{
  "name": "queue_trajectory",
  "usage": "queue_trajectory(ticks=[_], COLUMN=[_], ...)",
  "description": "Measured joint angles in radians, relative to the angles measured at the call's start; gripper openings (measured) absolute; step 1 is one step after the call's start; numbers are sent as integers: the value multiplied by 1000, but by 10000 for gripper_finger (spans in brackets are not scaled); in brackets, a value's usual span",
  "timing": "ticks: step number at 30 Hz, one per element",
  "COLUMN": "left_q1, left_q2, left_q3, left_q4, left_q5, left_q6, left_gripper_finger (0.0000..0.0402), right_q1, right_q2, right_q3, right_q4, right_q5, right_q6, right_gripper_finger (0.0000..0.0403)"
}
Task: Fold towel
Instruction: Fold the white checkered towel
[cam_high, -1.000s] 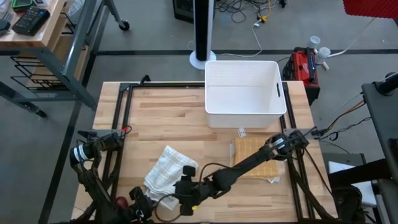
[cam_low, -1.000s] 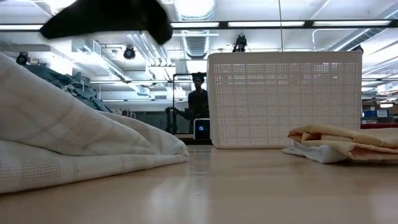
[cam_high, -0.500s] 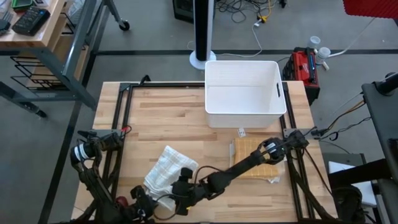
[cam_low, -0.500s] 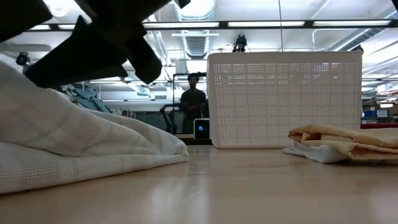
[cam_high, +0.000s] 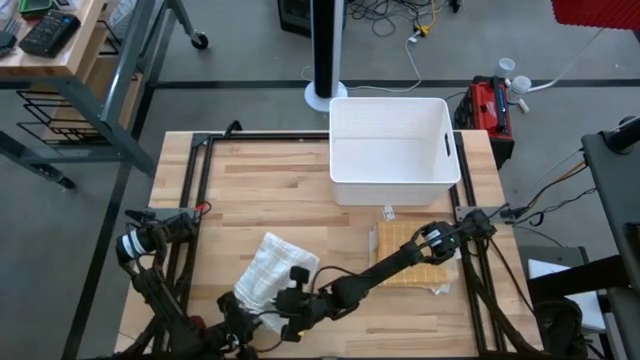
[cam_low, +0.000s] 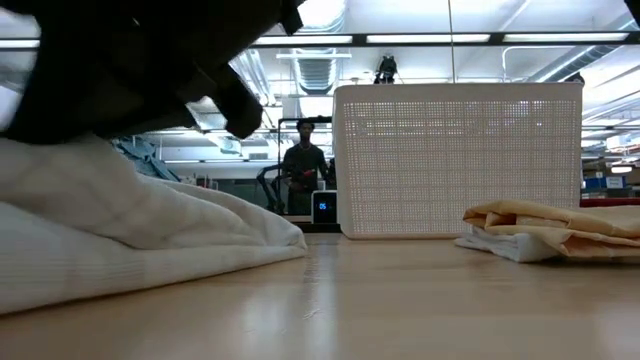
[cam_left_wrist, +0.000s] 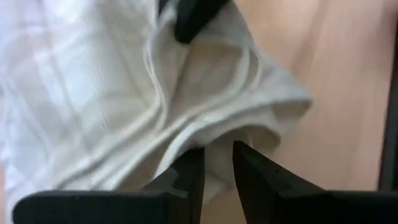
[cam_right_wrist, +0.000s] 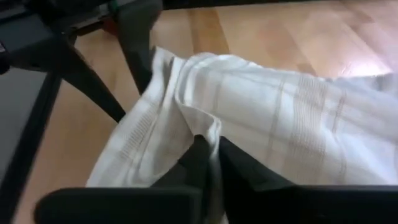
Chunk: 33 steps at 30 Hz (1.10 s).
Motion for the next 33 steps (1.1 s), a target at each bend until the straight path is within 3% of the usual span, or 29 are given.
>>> queue_trajectory(ticks=[2,14,25,28,33], left_q1=[14,46,46,46,46], left_q2=[0,0,0,0,0], left_q3=[0,-4,-6,-6,-6], left_q4=[-7,-12,-33,-33,-51], left_q5=[-32,-32,-20,-19,-19], left_q6=[-20,-98,-164,-164,-204], left_gripper_finger=[75,75,75,75,75], right_q1=[2,60,112,114,102], right_q2=[0,-5,-5,7,73], right_q3=[2,231,313,314,313], right_q4=[-10,-370,-440,-419,-271], right_q5=[8,165,176,134,-94], right_q6=[-30,-96,-98,-80,-83], right_gripper_finger=[13,2,1,1,0])
